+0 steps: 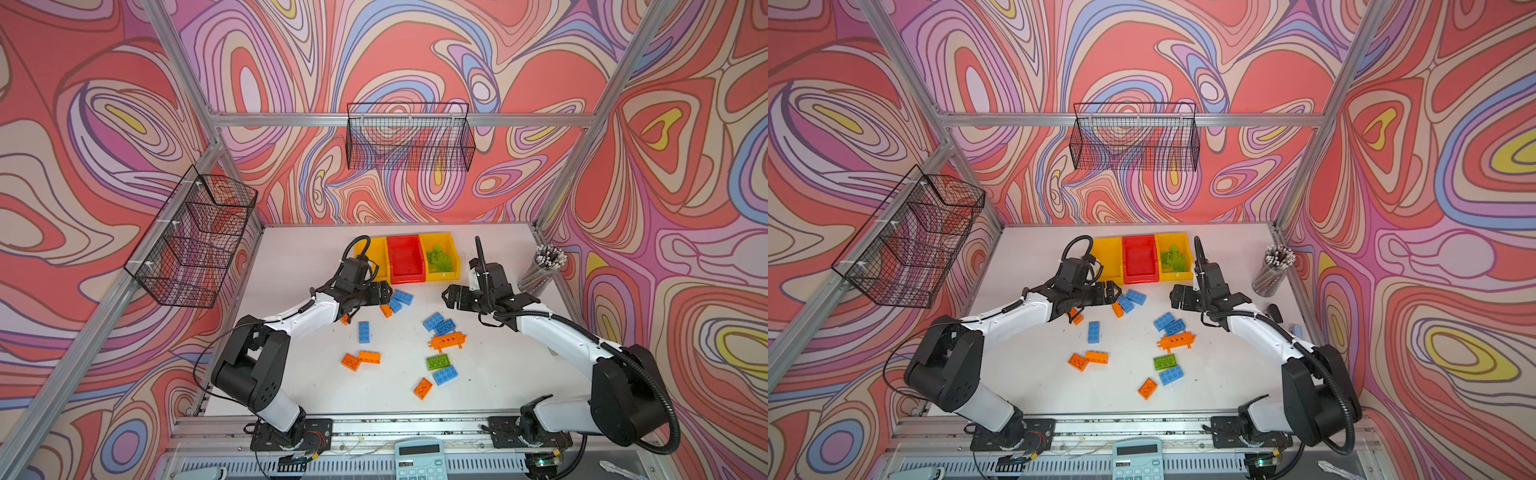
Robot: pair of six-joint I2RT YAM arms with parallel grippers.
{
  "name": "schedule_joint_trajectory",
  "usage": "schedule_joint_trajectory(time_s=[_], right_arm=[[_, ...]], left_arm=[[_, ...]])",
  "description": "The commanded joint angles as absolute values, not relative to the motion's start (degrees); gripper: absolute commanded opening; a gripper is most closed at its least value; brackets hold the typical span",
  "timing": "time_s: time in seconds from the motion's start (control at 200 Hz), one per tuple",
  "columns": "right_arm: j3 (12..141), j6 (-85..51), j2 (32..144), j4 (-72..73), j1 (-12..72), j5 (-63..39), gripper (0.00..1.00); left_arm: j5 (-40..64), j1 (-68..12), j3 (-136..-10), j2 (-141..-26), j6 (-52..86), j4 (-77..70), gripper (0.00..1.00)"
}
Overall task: Sort the legos into containers by color
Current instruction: Rotate the lego at the center of the table.
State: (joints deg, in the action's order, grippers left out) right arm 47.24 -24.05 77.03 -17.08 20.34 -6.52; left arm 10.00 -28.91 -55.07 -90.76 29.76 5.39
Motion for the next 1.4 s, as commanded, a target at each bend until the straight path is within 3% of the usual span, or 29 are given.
schedule_joint_trajectory(time_s=[0.0, 0.351, 0.801, 1.077, 1.247, 1.392], right_arm=[[45.0, -24.9, 73.3, -18.5, 20.7, -5.1, 0.98], [40.2, -25.9, 64.7, -20.1, 20.8, -4.2, 0.98], [39.7, -26.0, 63.7, -20.3, 20.8, -3.8, 0.98], [40.8, -25.9, 65.2, -20.1, 20.8, -3.6, 0.98], [41.7, -25.6, 66.3, -20.1, 20.8, -3.5, 0.98], [42.1, -25.5, 66.9, -19.9, 20.8, -3.8, 0.98]], left_arm=[[4.6, -31.9, -55.4, -90.0, 29.7, 11.6, 0.90], [2.2, -33.6, -55.1, -94.9, 35.6, 10.1, 0.82], [-0.5, -33.6, -56.9, -100.1, 35.0, 10.6, 0.70], [-2.9, -33.6, -58.5, -101.2, 33.3, 13.4, 0.57], [-3.2, -33.6, -58.7, -100.6, 32.5, 14.1, 0.44], [-3.5, -33.6, -59.4, -100.9, 31.7, 14.8, 0.40]])
